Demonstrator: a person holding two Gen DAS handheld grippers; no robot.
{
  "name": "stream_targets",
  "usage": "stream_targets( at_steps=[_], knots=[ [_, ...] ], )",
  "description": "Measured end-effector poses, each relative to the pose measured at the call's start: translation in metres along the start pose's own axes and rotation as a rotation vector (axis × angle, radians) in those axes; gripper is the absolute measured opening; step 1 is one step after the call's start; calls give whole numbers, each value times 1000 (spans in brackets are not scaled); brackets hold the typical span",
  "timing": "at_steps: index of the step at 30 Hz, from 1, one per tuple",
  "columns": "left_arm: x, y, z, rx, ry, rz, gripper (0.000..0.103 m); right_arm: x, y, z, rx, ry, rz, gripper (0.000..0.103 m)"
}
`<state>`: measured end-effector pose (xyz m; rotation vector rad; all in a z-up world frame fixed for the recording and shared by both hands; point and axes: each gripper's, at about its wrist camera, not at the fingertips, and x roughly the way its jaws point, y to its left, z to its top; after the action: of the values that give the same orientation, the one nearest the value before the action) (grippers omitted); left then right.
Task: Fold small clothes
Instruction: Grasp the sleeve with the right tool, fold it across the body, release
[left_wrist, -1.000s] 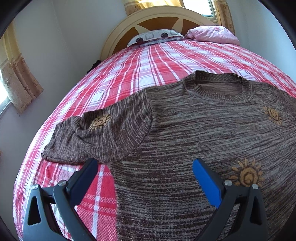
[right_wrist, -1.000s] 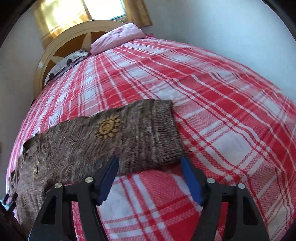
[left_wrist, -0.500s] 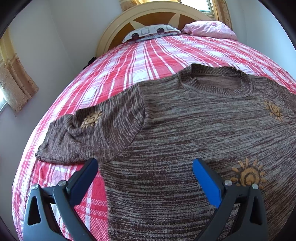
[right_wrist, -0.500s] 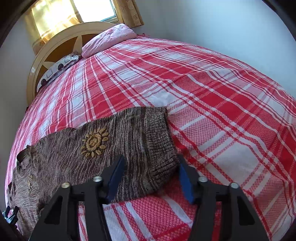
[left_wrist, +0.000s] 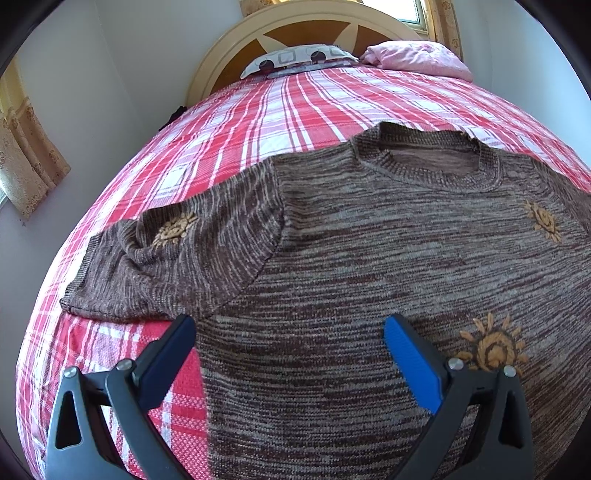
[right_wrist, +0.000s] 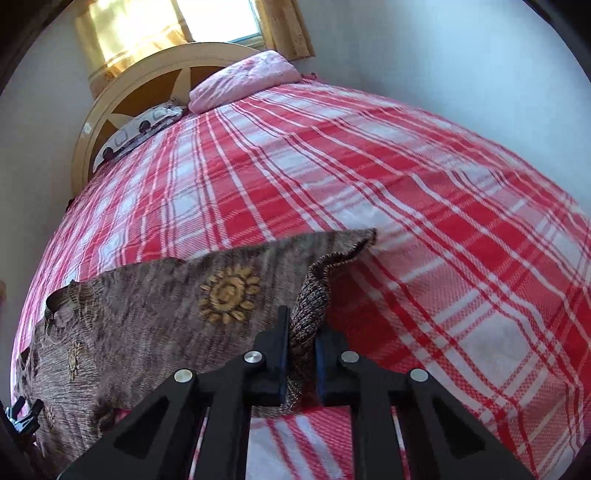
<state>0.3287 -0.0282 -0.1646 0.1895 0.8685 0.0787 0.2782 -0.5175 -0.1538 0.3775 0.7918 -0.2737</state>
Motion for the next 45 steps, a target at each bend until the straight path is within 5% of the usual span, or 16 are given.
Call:
stream_targets(
  at_steps=[16, 23, 27, 28, 30, 36, 39, 45],
  knots=[
    [1, 0, -2, 0, 2, -16, 103, -32, 167, -6, -353, -76, 153, 10],
    [2, 0, -2, -4, 5, -27, 103, -14, 243, -52, -492, -22, 236, 10],
    [1, 1, -1, 0, 8, -46, 103, 9, 265, -80, -542, 95, 322, 13],
    [0, 1, -1, 2, 9, -49, 103, 13, 267, -86, -558, 121, 331, 17],
    [-5, -1, 0, 16, 6, -57, 103, 15, 267, -98, -592, 169, 356, 53],
    [-37, -33, 6, 58, -28, -171, 103, -23, 210, -100, -518, 79, 432, 55],
    [-47, -66, 18, 84, -15, -252, 100, -33, 172, -95, -455, 32, 365, 55],
    [-44, -118, 39, 57, 50, -402, 74, -34, 110, -98, -330, -56, 215, 55]
  ],
)
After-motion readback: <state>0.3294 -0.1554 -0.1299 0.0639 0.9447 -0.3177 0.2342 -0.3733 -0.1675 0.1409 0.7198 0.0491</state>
